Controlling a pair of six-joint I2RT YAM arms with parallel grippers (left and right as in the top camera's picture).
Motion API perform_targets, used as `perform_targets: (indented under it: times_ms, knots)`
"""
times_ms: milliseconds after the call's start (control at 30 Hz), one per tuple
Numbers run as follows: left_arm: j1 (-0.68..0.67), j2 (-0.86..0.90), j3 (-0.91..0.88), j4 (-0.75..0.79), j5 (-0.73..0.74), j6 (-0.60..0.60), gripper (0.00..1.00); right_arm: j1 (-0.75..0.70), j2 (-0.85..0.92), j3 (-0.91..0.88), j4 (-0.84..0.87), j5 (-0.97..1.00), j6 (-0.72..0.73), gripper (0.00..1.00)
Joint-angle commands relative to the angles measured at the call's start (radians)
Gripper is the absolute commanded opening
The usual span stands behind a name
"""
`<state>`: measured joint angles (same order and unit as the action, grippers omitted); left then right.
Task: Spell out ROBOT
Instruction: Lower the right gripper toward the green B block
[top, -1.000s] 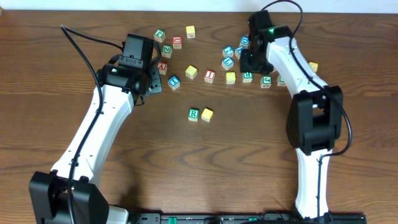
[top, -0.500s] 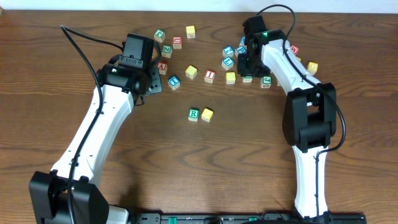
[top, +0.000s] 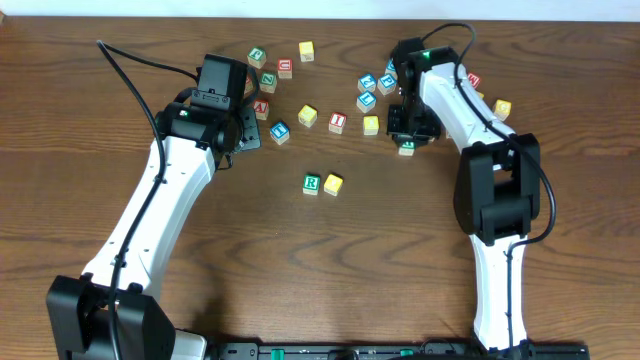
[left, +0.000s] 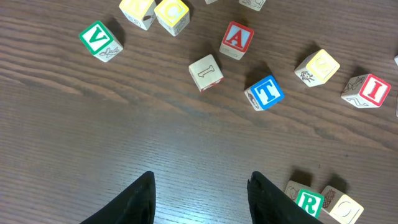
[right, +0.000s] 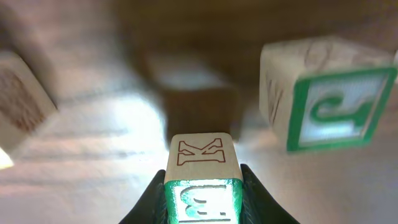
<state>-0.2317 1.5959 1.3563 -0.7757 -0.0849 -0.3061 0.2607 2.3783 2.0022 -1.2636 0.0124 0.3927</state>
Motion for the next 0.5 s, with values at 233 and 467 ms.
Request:
perform_targets:
  times_ms: [233,467]
  knots:
    - [0.002,-0.015,0.022,-0.002,-0.014,0.018,0.47,0.138,0.008,0.012,-0.062,-0.004,-0.502,0.19]
    - [0.002,-0.015,0.022,-0.002,-0.014,0.018,0.48,0.166,0.005,0.038,-0.068,-0.019,-0.652,0.37]
